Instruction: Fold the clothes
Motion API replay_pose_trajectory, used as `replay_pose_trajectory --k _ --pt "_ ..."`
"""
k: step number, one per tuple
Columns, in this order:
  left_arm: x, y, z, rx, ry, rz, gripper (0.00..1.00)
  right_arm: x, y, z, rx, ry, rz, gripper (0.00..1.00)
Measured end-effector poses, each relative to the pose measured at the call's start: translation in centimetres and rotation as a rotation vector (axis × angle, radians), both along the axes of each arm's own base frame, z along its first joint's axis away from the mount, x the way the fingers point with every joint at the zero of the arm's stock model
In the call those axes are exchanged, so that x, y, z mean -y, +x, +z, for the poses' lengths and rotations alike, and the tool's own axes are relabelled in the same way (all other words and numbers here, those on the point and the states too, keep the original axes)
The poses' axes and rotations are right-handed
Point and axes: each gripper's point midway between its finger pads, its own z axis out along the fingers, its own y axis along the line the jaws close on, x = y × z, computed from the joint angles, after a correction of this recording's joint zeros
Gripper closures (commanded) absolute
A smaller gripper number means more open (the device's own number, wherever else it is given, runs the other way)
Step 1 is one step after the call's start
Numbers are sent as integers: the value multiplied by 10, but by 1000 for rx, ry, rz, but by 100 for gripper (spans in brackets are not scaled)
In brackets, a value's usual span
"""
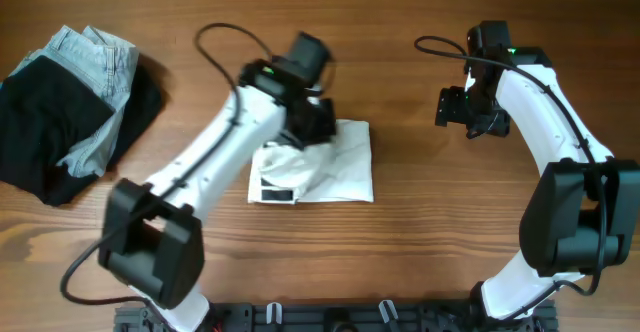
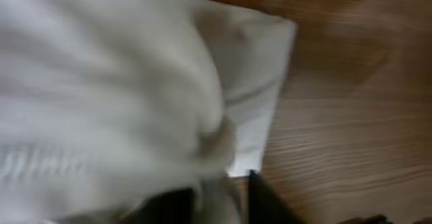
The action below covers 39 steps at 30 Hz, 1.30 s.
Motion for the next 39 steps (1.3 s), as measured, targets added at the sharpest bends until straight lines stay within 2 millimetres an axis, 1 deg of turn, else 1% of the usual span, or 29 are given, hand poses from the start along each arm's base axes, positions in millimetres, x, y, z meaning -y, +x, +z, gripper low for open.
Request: replay_pose_trajectory --k 1,2,3,4,6,7,8,10,11,12,13,14,15,17,18,19,20,22,24,25,26,28,29,30,31,32,35,37,39 --pt "21 -4 -2 19 -21 -37 74 0 0 0 -1 0 3 16" --pt "36 -6 -3 35 -41 -59 75 0 -1 0 -4 0 4 16" --pt "53 -3 0 68 -85 -81 72 0 -1 0 -5 0 4 15" --pt "67 3 5 102 -138 -88 72 0 -2 0 -7 0 5 15" --pt "75 12 13 127 -201 -89 73 -2 -2 0 -11 12 17 15" --pt "73 15 15 121 -215 -84 73 -7 -3 -1 -15 39 46 15" --pt "64 18 15 114 -215 -74 73 -12 -4 -1 -18 67 72 15" --pt "31 32 17 108 -186 -15 71 -25 -5 0 -21 133 131 16" --pt "15 37 19 103 -170 20 67 -32 -5 0 -20 167 176 16" --pt "-32 54 30 122 -136 126 64 -45 -6 2 -16 233 208 16" --pt "-65 67 40 152 -124 204 60 -61 -8 4 -12 293 258 16" --pt "-92 73 47 167 -109 268 58 -78 -10 6 -11 337 312 15" --pt "-130 79 56 180 -94 357 56 -95 -13 7 -12 363 364 15" --pt "-187 84 58 177 -66 497 51 -139 -20 10 0 402 494 14" --pt "-207 84 56 171 -55 547 47 -166 -22 12 25 410 576 13" --pt "-229 82 55 160 -44 602 46 -196 -27 14 54 417 662 12" --pt "-250 80 54 153 -36 653 46 -219 -32 15 77 417 730 10" --pt "-279 76 53 148 -25 726 46 -268 -49 18 123 413 863 6" --pt "-302 69 52 131 -18 788 45 -304 -67 19 160 393 950 4" --pt "-311 67 51 126 -16 812 46 -314 -72 20 177 374 963 4" --pt "-315 65 51 124 -15 823 45 -321 -75 20 191 359 968 4" --pt "-318 63 50 119 -11 832 46 -334 -80 21 214 352 947 5" --pt "-318 64 50 119 -11 831 46 -337 -78 21 226 351 930 7" --pt "-318 64 50 119 -11 831 46 -340 -75 21 241 356 906 12" --pt "-318 64 50 119 -11 831 46 -343 -73 21 245 363 887 21" --pt "-318 64 50 119 -11 831 46 -343 -73 21 245 368 871 25" --pt "-318 64 50 120 -10 828 46 -341 -77 17 205 377 789 26" --pt "-318 64 50 121 -9 825 46 -338 -81 13 173 381 713 30" --pt "-318 64 50 121 -9 825 46 -336 -83 9 156 385 663 37"
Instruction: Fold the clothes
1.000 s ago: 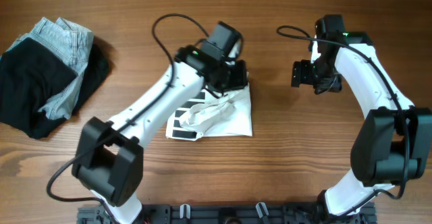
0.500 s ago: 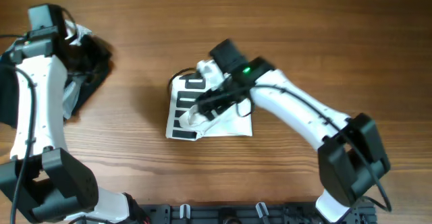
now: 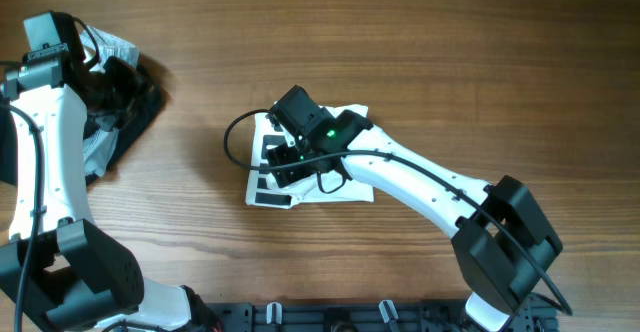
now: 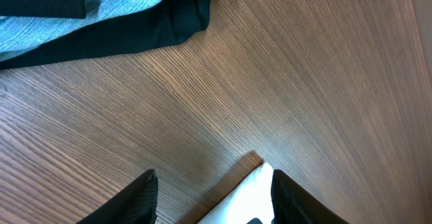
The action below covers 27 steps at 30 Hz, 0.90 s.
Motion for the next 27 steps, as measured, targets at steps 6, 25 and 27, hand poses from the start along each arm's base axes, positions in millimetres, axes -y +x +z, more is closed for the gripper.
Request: replay_pose_trajectory --k 6,25,27 --pt "0 0 0 0 0 0 46 0 -7 -12 -66 1 -50 96" --pt "93 -6 -7 -44 20 -323 29 231 19 -5 -166 -575 -461 50" --pt "105 -7 -15 -45 17 -360 29 234 13 -5 -186 -596 -427 44"
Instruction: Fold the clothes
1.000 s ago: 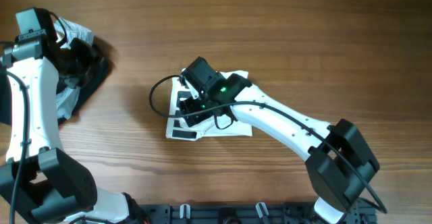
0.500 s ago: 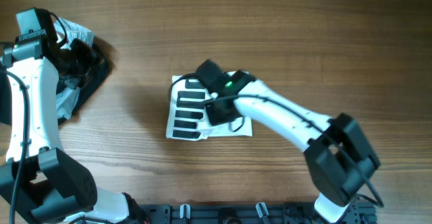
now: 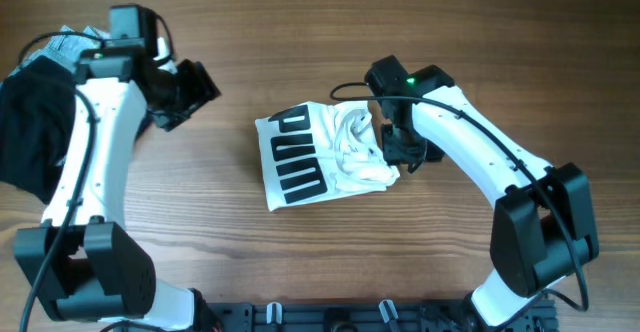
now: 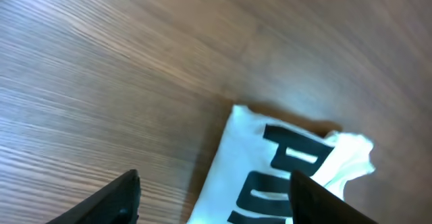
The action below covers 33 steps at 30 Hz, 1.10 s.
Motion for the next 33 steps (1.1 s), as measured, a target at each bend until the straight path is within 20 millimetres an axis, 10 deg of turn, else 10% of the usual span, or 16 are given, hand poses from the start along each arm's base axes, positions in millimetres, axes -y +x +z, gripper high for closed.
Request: replay_pose_trajectory --k 9,16,21,25,28,33 --pt "77 -12 -84 95 -148 -211 18 -10 -18 -1 -111 78 116 44" --pt "99 0 -118 121 -191 -264 19 -8 -16 -1 -98 64 103 46" --pt "117 -1 -137 98 -233 -316 96 3 -9 -1 -86 65 53 50" --pt "128 4 -141 130 -237 -352 96 22 2 2 -48 80 -21 50" --pt "111 8 -137 84 -167 -325 96 37 13 16 24 104 -77 49" --pt "5 77 -64 167 95 -157 96 57 21 38 116 126 -139 49"
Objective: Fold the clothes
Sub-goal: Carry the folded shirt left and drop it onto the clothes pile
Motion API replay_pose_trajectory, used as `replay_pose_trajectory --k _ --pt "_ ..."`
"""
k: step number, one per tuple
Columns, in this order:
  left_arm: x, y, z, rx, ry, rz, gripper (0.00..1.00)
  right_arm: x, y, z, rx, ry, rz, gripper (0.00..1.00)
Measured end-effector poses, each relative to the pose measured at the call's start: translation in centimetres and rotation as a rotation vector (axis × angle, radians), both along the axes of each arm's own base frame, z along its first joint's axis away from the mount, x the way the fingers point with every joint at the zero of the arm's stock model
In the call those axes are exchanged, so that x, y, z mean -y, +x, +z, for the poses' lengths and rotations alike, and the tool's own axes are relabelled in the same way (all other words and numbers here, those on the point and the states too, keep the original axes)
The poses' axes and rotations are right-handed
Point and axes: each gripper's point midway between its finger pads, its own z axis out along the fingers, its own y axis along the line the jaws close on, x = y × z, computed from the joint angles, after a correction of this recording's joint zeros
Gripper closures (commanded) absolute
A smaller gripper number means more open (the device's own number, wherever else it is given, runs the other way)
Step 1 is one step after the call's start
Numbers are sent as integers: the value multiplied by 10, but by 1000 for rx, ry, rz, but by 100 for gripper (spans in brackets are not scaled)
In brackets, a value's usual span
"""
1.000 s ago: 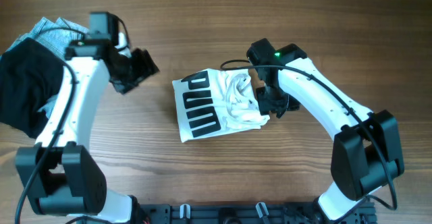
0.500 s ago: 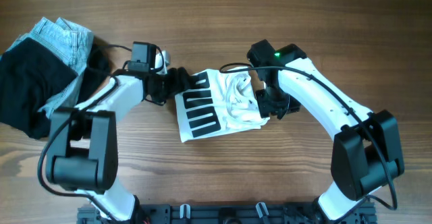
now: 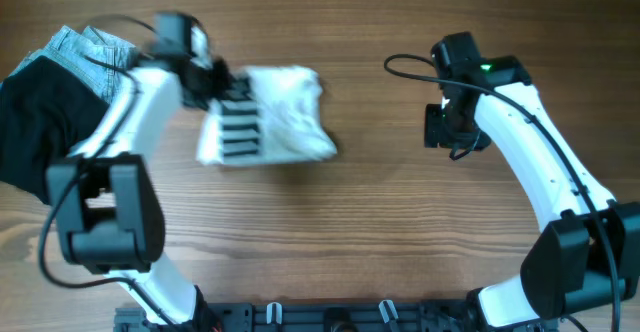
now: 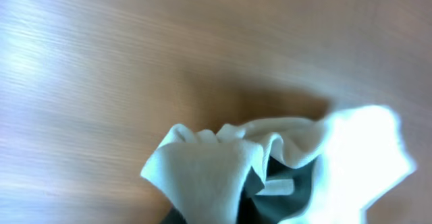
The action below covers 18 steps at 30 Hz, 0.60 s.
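Observation:
A white T-shirt with black print lies bunched and blurred left of the table's middle. My left gripper is at the shirt's upper left edge and is shut on it. In the left wrist view the shirt's white cloth is gathered in folds right at the jaws, with the wood beneath. My right gripper hangs over bare wood to the right, well apart from the shirt. Whether it is open or shut does not show.
A pile of a black garment and pale denim sits at the far left, close to the left arm. Underneath is the wooden table. Cables loop off both arms.
The shirt was in the middle with the right gripper at its right edge; now it is further left and up, held by my left gripper. The right gripper has drawn back to the right.
First my left gripper was on the folded white shirt at the middle, the right arm away. Then the left arm was at the pile and the right gripper on the shirt. Then the shirt lay rumpled, print up. Now the left gripper holds it.

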Motion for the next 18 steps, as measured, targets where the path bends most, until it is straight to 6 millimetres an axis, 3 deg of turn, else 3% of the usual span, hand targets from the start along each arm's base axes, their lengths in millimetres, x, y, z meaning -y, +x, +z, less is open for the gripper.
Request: replay_pose_trajectory --k 1,2,3,6,9,12,14,17,18 --pt "-12 -1 4 -11 41 11 96 3 0 1 3 0 -8 49" --pt "-63 26 54 95 109 99 96 4 1 1 3 0 -14 49" --pt "-98 29 76 127 184 150 96 4 1 1 5 1 -14 49" --pt "-172 27 113 177 310 278 96 4 3 1 14 3 -14 49" --pt "-240 -1 120 145 370 412 96 3 6 1 26 5 -14 48" --pt "-294 -30 120 122 395 529 96 3 7 1 30 6 -14 48" --pt "-327 -46 124 133 406 611 96 3 8 1 34 6 -14 48" --pt "-360 -65 128 156 391 699 95 3 9 1 36 7 -14 48" --pt "-368 -70 129 163 385 721 75 3 9 1 36 7 -14 47"
